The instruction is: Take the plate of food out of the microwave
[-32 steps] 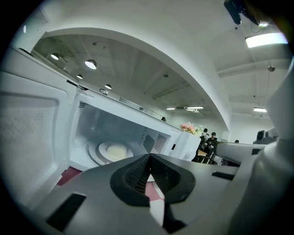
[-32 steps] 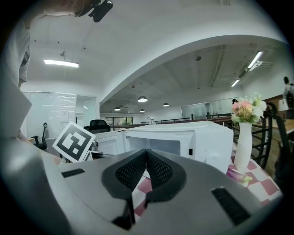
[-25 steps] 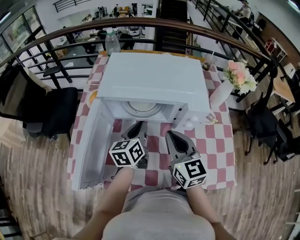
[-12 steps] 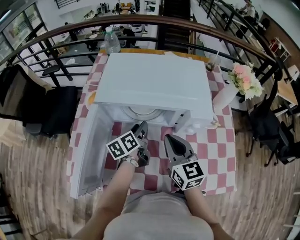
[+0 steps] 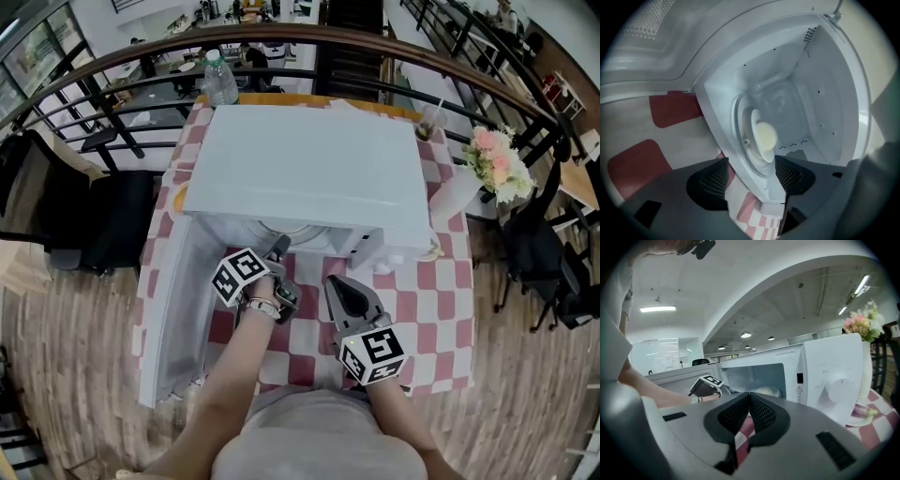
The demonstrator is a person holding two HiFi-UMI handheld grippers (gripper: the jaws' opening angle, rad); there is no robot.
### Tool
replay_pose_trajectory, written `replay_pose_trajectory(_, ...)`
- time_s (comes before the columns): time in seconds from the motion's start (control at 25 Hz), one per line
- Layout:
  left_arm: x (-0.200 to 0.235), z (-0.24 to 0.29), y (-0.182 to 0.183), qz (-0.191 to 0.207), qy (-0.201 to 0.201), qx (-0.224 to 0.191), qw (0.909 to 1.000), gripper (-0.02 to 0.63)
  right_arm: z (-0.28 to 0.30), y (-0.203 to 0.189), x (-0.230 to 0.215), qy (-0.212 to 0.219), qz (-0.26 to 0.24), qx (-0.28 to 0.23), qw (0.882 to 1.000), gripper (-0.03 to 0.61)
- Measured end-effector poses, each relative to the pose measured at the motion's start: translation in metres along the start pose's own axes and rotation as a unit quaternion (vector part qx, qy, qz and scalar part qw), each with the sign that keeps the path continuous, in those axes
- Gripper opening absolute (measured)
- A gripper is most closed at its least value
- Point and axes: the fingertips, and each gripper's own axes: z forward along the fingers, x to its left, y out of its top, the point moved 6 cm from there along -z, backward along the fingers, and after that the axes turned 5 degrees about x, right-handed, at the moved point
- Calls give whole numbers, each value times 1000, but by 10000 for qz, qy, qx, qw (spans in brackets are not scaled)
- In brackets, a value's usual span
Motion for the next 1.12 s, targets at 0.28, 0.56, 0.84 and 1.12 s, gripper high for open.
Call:
replay_pose_trajectory(0.28, 10, 19, 6, -886, 25, -60, 9960, 392, 2, -6, -6, -59, 105, 71, 9999, 25)
replay_pose_trajectory(0.56, 14, 30, 17, -1373, 228, -370, 9896, 393, 6, -8, -5, -54, 96, 126, 9999, 25)
replay_pose_trajectory(0.84, 16, 37, 20, -1571, 809, -358, 9836, 390, 9, -12, -4, -60, 104, 204, 9997, 25)
replay_pose_trajectory(1.12, 16, 37, 19, -1633, 981, -393, 9809, 361, 9, -12, -3, -35, 82, 207, 9997, 25)
